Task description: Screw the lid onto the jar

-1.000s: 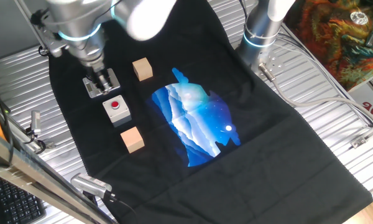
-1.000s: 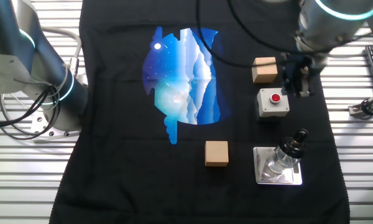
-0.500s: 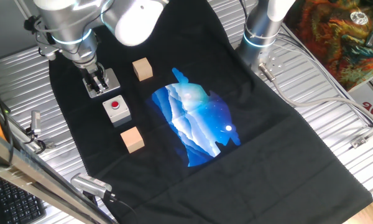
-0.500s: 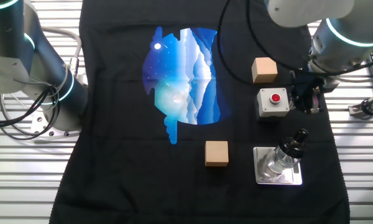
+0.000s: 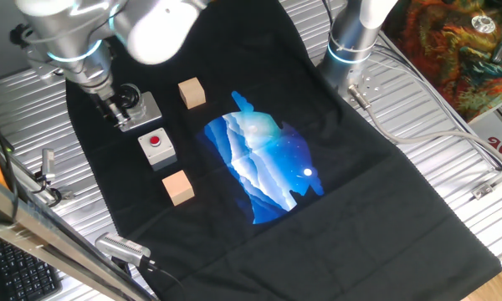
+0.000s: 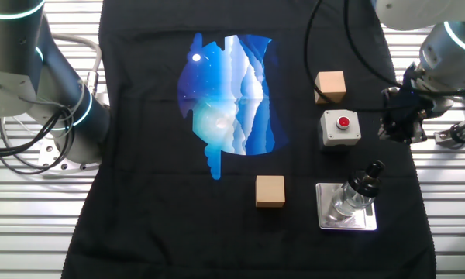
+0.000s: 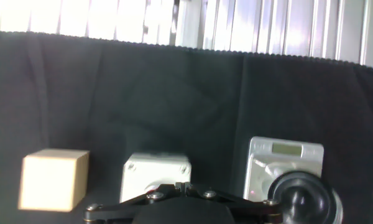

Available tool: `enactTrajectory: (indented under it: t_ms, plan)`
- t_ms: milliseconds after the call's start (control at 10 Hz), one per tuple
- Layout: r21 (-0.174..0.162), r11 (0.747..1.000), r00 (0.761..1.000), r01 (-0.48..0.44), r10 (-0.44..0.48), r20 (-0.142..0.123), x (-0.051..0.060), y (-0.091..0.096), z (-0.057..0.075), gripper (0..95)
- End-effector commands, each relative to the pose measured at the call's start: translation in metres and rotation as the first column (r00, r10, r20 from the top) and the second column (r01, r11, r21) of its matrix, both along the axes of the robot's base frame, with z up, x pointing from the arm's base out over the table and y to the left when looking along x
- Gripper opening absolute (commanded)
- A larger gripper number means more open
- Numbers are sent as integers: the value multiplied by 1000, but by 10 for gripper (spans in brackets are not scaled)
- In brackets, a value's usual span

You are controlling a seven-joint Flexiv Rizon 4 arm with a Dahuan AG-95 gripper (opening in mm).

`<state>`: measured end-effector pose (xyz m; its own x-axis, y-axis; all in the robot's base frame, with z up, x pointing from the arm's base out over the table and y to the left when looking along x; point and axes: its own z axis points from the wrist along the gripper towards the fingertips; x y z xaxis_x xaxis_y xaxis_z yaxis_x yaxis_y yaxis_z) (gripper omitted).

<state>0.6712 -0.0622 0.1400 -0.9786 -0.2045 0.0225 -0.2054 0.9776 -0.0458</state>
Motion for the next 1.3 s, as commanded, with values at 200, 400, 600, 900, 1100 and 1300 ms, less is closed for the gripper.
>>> enactTrajectory:
  t_ms: [200, 400, 600, 900, 1100, 1300]
  plan:
    - [2, 1000, 1000, -22, 22, -2, -5, -15, -2, 0]
    - [6, 999, 999, -32, 32, -3, -7, -25, -3, 0]
    - [4, 999, 999, -38, 38, 0, -7, -28, -6, 0]
    - [3, 999, 999, -46, 46, 1, -7, -31, -9, 0]
    - [4, 999, 999, -47, 47, 0, -7, -33, -8, 0]
    - [5, 999, 999, -51, 51, -1, -8, -36, -7, 0]
